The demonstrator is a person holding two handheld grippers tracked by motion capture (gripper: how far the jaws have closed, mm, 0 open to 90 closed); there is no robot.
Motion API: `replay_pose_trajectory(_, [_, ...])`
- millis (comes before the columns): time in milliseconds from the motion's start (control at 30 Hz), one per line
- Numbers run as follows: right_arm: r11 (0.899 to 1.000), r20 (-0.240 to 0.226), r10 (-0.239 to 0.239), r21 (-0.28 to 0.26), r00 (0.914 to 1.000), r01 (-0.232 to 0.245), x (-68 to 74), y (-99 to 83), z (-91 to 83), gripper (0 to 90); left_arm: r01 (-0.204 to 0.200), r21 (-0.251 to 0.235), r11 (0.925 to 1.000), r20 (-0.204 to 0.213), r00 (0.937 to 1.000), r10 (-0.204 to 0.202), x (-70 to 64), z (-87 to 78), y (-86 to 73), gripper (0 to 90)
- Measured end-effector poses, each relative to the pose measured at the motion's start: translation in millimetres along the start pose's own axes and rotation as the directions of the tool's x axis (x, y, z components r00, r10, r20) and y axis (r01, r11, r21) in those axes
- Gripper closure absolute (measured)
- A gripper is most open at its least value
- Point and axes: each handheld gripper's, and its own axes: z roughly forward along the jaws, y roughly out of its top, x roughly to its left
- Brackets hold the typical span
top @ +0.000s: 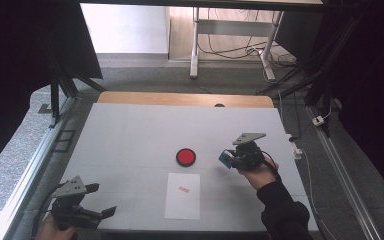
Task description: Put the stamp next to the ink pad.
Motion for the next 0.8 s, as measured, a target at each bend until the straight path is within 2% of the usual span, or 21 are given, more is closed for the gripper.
replay_pose_trajectory(267, [0.998, 0.036, 0.007, 0.057, 0.9993, -0.009, -5.6, -6.8, 12.5, 71.0, 0.011, 0.000, 0.9999, 0.001, 0.9999, -0.011, 1.2, 0.3, 0.1, 0.3])
replay_pose_trajectory(467, [0.997, 0.036, 0.019, 0.068, 0.9992, -0.022, -9.0, -10.8, 19.7, 71.0, 0.009, 0.006, 0.9999, -0.001, 1.0000, -0.009, 0.8, 0.9, 0.3, 0.4])
replay_pose_trajectory(800, [0.995, 0.030, 0.006, 0.099, 0.9995, -0.009, -10.8, -16.0, 29.6, 70.5, 0.014, 0.011, 0.9998, -0.003, 0.9999, -0.014, 1.4, 1.3, 0.6, 0.8])
